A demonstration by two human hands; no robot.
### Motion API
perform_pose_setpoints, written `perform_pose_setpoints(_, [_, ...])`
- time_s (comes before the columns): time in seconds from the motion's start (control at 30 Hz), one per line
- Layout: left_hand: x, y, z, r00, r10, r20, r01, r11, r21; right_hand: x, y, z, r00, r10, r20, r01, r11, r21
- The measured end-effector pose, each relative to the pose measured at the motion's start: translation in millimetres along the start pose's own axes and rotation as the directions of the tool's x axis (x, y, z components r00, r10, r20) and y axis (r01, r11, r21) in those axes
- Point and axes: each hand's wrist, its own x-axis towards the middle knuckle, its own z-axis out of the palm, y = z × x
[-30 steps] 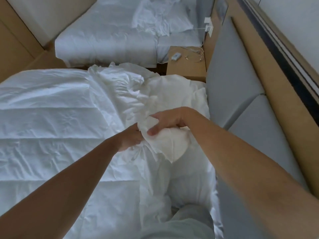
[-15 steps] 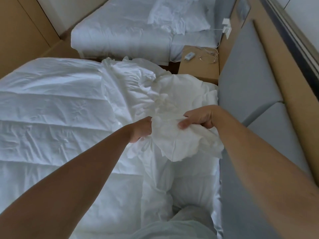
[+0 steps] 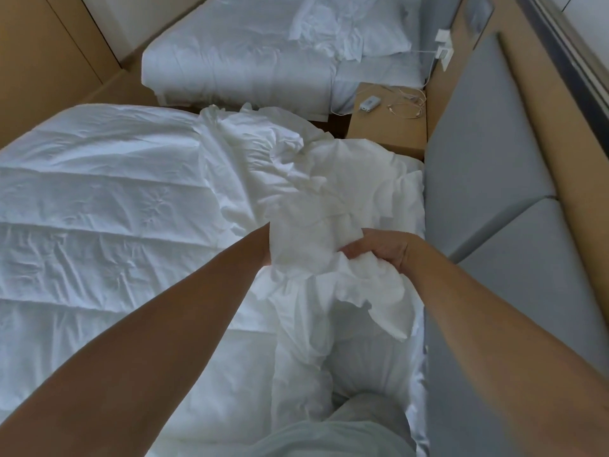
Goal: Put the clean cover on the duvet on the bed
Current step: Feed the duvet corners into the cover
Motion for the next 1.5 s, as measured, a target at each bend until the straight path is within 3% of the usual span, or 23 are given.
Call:
perform_pose_setpoints(0.1, [4, -1, -1, 0.999, -0.04, 0.034, 0.043, 0.994, -0.096, 1, 0, -15, 0.997, 0.062, -0.041, -0.066, 0.994, -0.083])
perform_pose_setpoints(0.17, [5, -2, -4, 0.996, -0.059, 0.059, 0.057, 0.998, 0.042, 1, -3, -24, 0.993, 0.083, -0.082, -0.087, 0.995, -0.039])
perform_pose_setpoints(0.27, [5, 1, -5, 0.958, -0.23, 0.171, 0.184, 0.952, 0.246, 5, -10, -30, 0.967, 0.093, -0.236, -0.084, 0.995, 0.05])
perform_pose_setpoints(0.4, [8, 5, -8, 0.893, -0.345, 0.289, 0.246, 0.912, 0.328, 13, -18, -22, 0.951, 0.043, -0.307, -0.004, 0.992, 0.127])
perform_pose_setpoints(0.5, [4, 10, -10, 0.882, -0.317, 0.348, 0.233, 0.937, 0.261, 12, -22, -23, 0.93, -0.023, -0.366, 0.066, 0.992, 0.106])
perform_pose_setpoints(0.57, [4, 14, -9, 0.875, -0.286, 0.39, 0.211, 0.951, 0.225, 10, -23, -27, 0.896, -0.134, -0.423, 0.13, 0.991, -0.039])
perform_pose_setpoints(0.67, [8, 21, -8, 0.939, -0.194, 0.283, 0.144, 0.972, 0.186, 4, -13, -32, 0.831, -0.289, -0.475, 0.161, 0.943, -0.293])
perform_pose_setpoints(0.73, [10, 25, -5, 0.973, -0.126, 0.194, 0.092, 0.98, 0.175, -1, 0, -34, 0.834, -0.221, -0.506, 0.111, 0.965, -0.238])
perform_pose_setpoints(0.8, [10, 26, 0, 0.983, -0.073, 0.166, 0.055, 0.992, 0.114, 0, 0, -28, 0.92, 0.03, -0.392, -0.047, 0.998, -0.033])
perform_pose_setpoints(0.83, [7, 29, 4, 0.989, -0.052, 0.137, 0.037, 0.993, 0.109, 3, -3, -24, 0.956, 0.094, -0.278, -0.102, 0.995, -0.014])
perform_pose_setpoints(0.93, [2, 34, 16, 0.992, 0.082, 0.1, -0.104, 0.967, 0.234, 12, -12, -4, 0.998, 0.018, -0.065, -0.016, 0.999, 0.035])
perform_pose_setpoints(1.0, [-7, 40, 15, 0.985, 0.141, 0.102, -0.17, 0.901, 0.4, 11, -10, 1, 0.997, -0.033, -0.066, 0.038, 0.997, 0.074])
perform_pose_setpoints(1.03, [-9, 42, 10, 0.982, 0.156, 0.102, -0.184, 0.898, 0.399, 8, -8, 0, 0.995, -0.062, -0.081, 0.069, 0.993, 0.095])
perform_pose_setpoints(1.07, [-7, 41, 3, 0.989, 0.124, 0.082, -0.144, 0.937, 0.318, 5, -9, -2, 0.99, -0.078, -0.119, 0.093, 0.987, 0.128])
perform_pose_setpoints(1.1, [-1, 38, -4, 0.999, -0.019, 0.03, 0.01, 0.959, 0.284, 2, -11, -5, 0.982, -0.088, -0.167, 0.115, 0.98, 0.16])
perform_pose_setpoints(1.17, [1, 37, -8, 0.979, -0.193, 0.062, 0.166, 0.94, 0.299, -2, -16, -11, 0.96, -0.126, -0.252, 0.183, 0.959, 0.217])
perform_pose_setpoints(1.27, [7, 39, -6, 0.918, -0.301, 0.258, 0.134, 0.848, 0.512, -3, -21, -12, 0.946, -0.115, -0.304, 0.195, 0.949, 0.247])
perform_pose_setpoints(1.37, [4, 41, -7, 0.832, -0.401, 0.384, 0.161, 0.836, 0.525, 0, -20, -9, 0.947, -0.023, -0.32, 0.117, 0.954, 0.277])
perform_pose_setpoints(1.5, [8, 40, -10, 0.853, -0.352, 0.386, 0.173, 0.888, 0.426, 3, -29, -10, 0.907, -0.025, -0.421, 0.139, 0.961, 0.241])
